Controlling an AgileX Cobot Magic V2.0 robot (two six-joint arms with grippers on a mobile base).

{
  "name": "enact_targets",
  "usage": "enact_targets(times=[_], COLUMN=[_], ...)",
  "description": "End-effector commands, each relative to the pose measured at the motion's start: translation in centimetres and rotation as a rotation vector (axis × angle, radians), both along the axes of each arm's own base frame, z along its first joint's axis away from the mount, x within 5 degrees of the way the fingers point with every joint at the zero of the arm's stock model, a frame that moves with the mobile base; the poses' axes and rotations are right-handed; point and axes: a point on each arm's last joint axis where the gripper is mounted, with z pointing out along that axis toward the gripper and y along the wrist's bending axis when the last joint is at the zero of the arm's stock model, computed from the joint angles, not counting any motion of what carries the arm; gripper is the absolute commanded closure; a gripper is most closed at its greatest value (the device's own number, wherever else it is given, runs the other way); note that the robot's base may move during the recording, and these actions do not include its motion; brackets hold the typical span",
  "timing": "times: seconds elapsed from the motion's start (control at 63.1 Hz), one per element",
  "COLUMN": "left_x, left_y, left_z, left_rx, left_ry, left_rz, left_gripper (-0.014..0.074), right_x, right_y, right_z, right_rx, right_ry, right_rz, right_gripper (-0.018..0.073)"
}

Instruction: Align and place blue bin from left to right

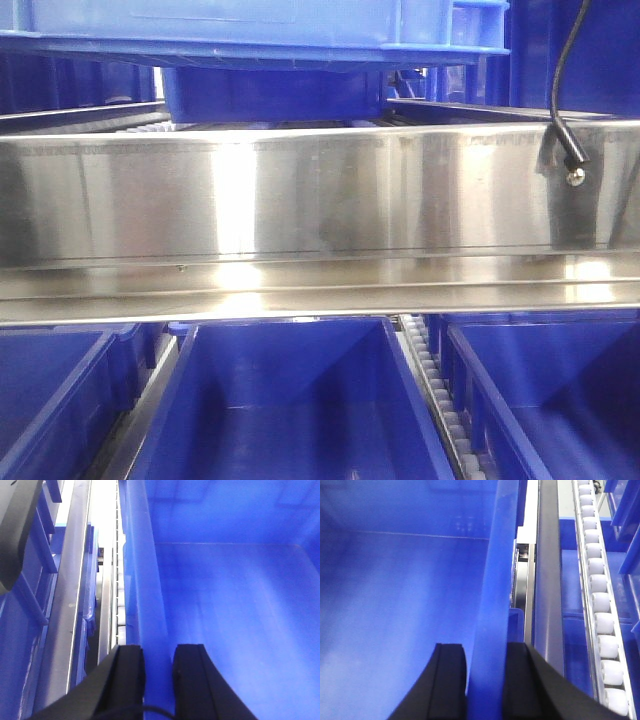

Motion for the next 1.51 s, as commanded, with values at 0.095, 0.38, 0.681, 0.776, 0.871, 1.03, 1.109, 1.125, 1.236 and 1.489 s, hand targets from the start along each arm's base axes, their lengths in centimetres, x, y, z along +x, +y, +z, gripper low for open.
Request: enact_targets(times=[0.095, 0.38, 0.681, 0.776, 0.871, 1.03, 1.109, 1.125, 1.236, 1.489], left_x=[-0.83, -0.73, -0.73, -0.73, -0.73, -0.73, -0.73, -0.73, -0.73, -0.73], left_y=[0.27, 0.23, 0.23, 0.23, 0.23, 0.23, 0.23, 0.23, 0.23, 0.23], left_z=[2.12, 2.3, 2.3, 2.3, 2.3, 2.3, 2.3, 2.3, 2.3, 2.3], left_rx=[-0.009, -0.012, -0.012, -0.012, -0.012, -0.012, -0.012, -0.012, -0.012, -0.012], left_ry=[-0.117, -0.14, -0.14, -0.14, -0.14, -0.14, -0.14, -0.14, -0.14, -0.14], left_rz=[-0.005, -0.007, -0.007, -0.007, -0.007, -0.007, -0.007, -0.007, -0.007, -0.007], left_gripper=[0.0605, 0.0605, 0.0605, 0.0605, 0.0605, 0.0605, 0.0605, 0.0605, 0.0605, 0.0605], right_x=[-0.59, -0.58, -0.58, -0.58, -0.58, -0.58, -0.58, -0.58, -0.58, -0.58], right_y=[-0.53, -0.53, -0.53, -0.53, -0.53, -0.53, -0.53, -0.53, -0.53, -0.53], right_z=[2.44, 2.46, 2.46, 2.46, 2.46, 2.46, 2.46, 2.46, 2.46, 2.46], right_rx=[0.018, 0.019, 0.019, 0.019, 0.019, 0.019, 0.019, 0.019, 0.019, 0.019], right_ry=[-0.143, -0.144, -0.144, -0.144, -0.144, -0.144, -0.144, -0.144, -0.144, -0.144], right_rz=[0.006, 0.006, 0.006, 0.006, 0.006, 0.006, 0.006, 0.006, 0.006, 0.006], right_gripper=[0.0629, 0.0629, 0.0629, 0.0629, 0.0629, 0.0629, 0.0629, 0.0629, 0.0629, 0.0629])
